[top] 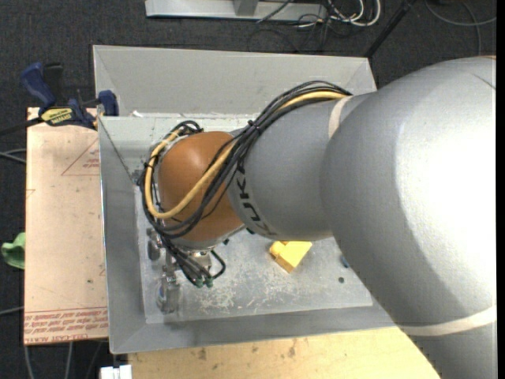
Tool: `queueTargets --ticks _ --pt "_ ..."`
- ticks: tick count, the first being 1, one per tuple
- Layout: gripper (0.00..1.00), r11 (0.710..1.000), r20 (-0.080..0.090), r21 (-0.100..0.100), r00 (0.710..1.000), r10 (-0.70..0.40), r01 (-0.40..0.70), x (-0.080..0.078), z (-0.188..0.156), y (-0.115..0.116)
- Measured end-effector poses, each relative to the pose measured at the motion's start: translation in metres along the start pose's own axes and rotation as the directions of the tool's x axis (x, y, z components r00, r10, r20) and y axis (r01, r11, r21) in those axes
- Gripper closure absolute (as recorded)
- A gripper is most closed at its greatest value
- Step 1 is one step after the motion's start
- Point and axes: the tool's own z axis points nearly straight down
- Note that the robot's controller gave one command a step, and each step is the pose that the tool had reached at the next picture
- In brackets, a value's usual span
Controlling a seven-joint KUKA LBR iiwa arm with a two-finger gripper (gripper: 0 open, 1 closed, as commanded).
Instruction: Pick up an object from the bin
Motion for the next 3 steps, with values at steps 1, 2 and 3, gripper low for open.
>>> queueTargets --ticks 1,2,3 --pt "0.0 0.959 0.007 0.003 0.959 -0.282 0.282 -0.017 0.027 -0.086" --pt "0.0 0.923 0.016 -0.001 0.923 -0.384 0.384 -0.011 -0.007 -0.009" --pt "0.0 0.634 -0.001 0.011 0.634 -0.773 0.773 0.001 0.026 -0.002"
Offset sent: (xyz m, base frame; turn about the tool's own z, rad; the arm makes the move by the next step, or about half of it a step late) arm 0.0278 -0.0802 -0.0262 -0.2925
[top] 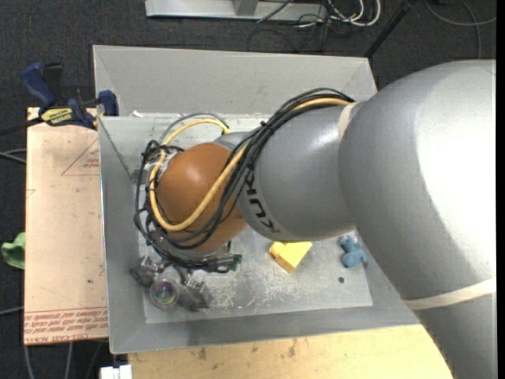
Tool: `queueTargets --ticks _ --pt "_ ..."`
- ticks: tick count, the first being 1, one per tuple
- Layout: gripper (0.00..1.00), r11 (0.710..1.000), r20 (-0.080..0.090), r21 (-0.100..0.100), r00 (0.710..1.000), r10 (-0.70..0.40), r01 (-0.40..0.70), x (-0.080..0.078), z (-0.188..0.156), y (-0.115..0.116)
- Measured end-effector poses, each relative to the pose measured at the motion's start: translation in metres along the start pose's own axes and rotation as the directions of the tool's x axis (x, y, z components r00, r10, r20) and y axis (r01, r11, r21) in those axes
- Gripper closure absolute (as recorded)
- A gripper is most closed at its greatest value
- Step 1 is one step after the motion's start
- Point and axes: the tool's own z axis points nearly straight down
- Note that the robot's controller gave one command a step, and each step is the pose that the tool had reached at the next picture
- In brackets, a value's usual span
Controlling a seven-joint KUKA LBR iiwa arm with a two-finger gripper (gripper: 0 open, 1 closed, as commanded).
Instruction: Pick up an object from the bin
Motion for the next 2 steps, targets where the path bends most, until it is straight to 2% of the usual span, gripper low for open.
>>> queueTargets --ticks 1,2 --pt "1.0 1.0 0.009 -0.006 1.0 -0.004 0.004 -0.003 0.0 0.005" --pt "1.0 0.998 0.018 0.0 0.998 0.061 -0.061 0.0 -0.171 0.002"
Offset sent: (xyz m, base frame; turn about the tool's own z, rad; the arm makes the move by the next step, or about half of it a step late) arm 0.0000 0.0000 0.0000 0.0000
